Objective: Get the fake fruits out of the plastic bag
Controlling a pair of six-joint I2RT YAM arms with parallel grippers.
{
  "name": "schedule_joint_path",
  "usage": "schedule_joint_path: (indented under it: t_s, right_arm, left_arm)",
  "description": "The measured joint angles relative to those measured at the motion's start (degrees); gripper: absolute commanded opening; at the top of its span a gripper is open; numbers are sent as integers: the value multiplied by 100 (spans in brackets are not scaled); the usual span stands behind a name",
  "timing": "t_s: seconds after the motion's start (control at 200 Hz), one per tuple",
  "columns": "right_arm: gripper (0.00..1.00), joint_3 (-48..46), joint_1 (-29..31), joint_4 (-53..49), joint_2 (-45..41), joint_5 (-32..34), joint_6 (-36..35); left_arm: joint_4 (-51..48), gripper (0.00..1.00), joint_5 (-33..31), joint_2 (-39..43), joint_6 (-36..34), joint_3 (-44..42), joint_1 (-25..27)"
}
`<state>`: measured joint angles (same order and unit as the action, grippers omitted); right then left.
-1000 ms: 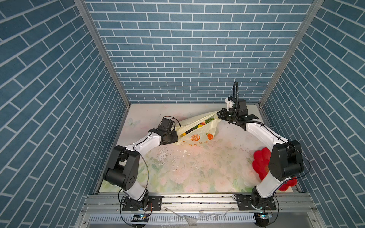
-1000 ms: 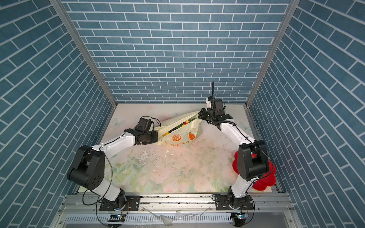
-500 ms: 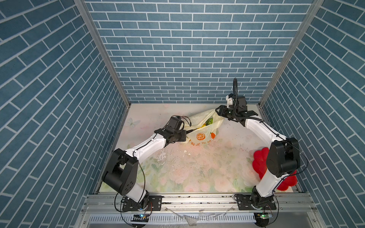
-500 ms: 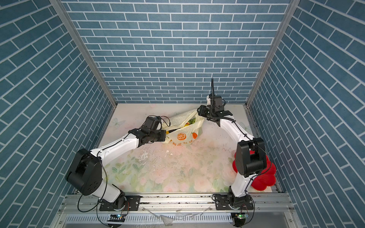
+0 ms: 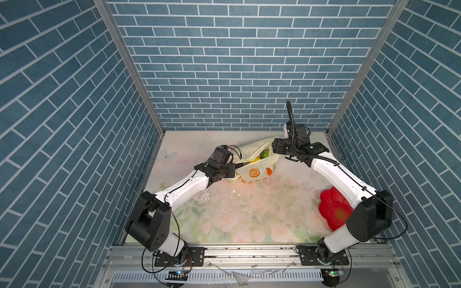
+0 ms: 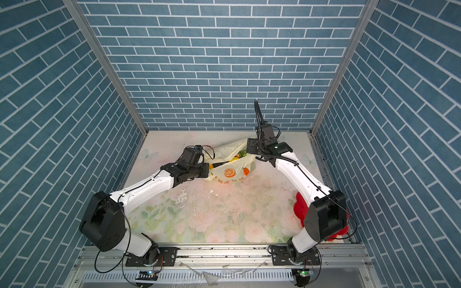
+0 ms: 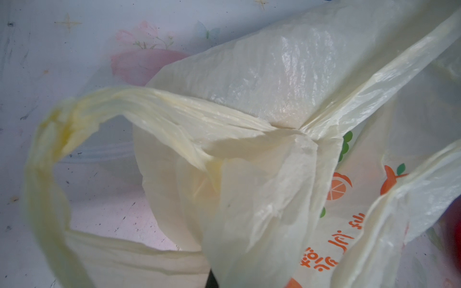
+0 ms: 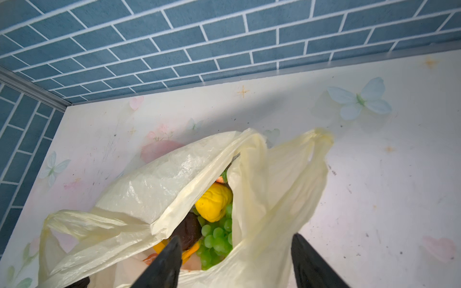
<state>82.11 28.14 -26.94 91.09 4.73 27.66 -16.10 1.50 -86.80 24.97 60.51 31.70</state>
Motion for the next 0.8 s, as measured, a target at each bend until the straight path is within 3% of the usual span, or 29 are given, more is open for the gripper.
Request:
schedule_joint_path:
  t_s: [0.05,0.155,0.245,0.39,0.46,0.635,0.8]
  right_arm:
    - [59,-42,9,4,109,0,81]
    - [32,-251,4,31,216,9,168]
    - [16,-505,-7,68,203,61,216]
    - [3,-1123,-153,271,111,70,197]
    - [7,-1453,-328,435,61,-50,216]
    - [43,-1888,-608,841,15,-466,468]
    - [54,-1982,-568,1259,-308,-824,717]
  left_arm:
    - [-2,0,-22,4,0,0,7]
    - [-2,0,-46,26,9,-2,4]
    - [7,0,-37,59,50,-15,-33]
    - [149,0,175,155,297,-205,-378]
    - [168,0,219,181,389,-273,-560]
    - [260,0,358,184,459,-278,-623]
    - [317,0,378,184,461,-278,-476]
